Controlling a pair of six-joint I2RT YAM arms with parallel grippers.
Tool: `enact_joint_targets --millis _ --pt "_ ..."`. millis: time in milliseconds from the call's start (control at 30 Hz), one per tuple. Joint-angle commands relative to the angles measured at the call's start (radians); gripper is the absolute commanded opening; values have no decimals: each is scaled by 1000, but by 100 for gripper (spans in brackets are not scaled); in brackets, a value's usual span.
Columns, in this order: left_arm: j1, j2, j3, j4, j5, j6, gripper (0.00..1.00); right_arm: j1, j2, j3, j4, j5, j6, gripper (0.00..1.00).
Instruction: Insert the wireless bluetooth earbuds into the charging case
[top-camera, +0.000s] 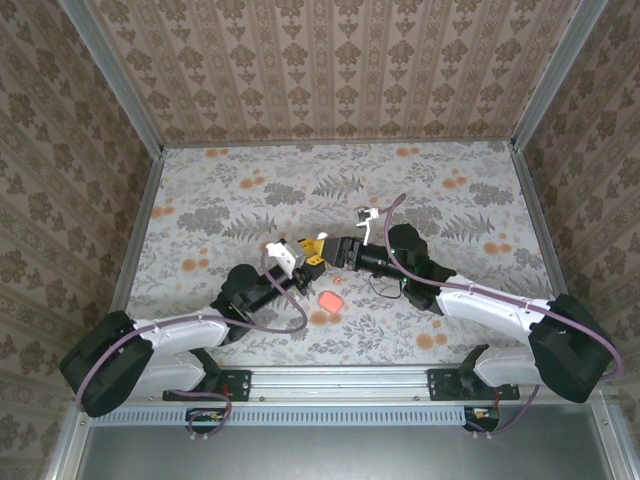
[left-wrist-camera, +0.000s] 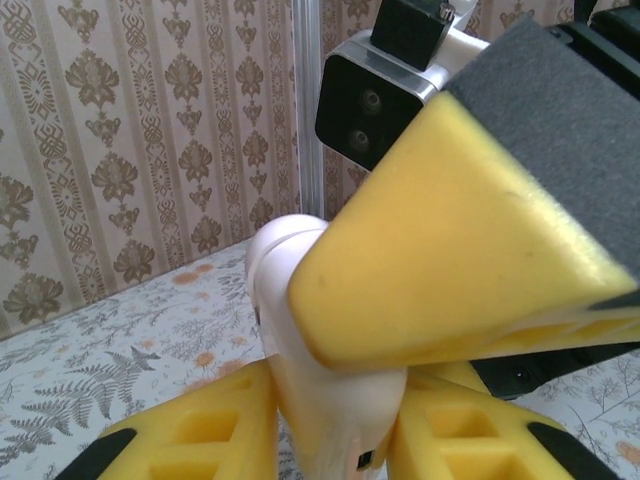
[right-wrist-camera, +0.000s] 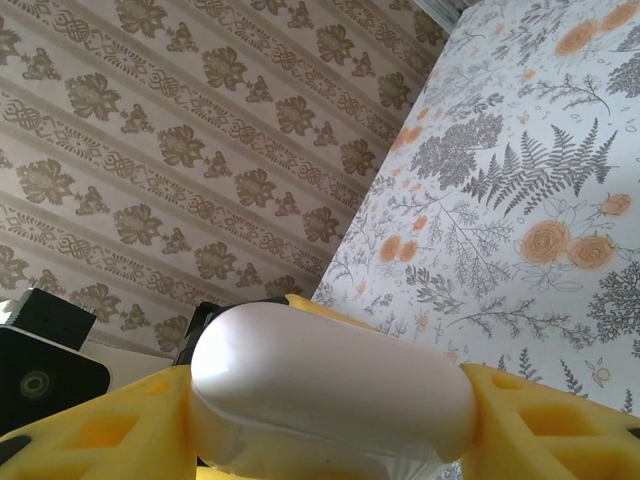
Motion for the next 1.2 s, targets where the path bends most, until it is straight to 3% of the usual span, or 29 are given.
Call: enact_joint_targets --millis 0,200,467,800,1167 --pt "7 -54 40 -51 -43 -18 26 4 -16 -21 3 -6 -21 63" --pt "14 -86 44 -111 -22 -18 23 4 -54 -16 -29 14 -81 74" --pt "66 -79 52 -143 123 -52 22 -41 -156 -3 -127 6 -273 76" --pt "122 -119 65 -201 297 -59 22 -213 -215 82 -274 -288 -547 70" --pt "153 -152 71 -212 450 -47 23 -293 -242 180 -591 -563 -1055 68"
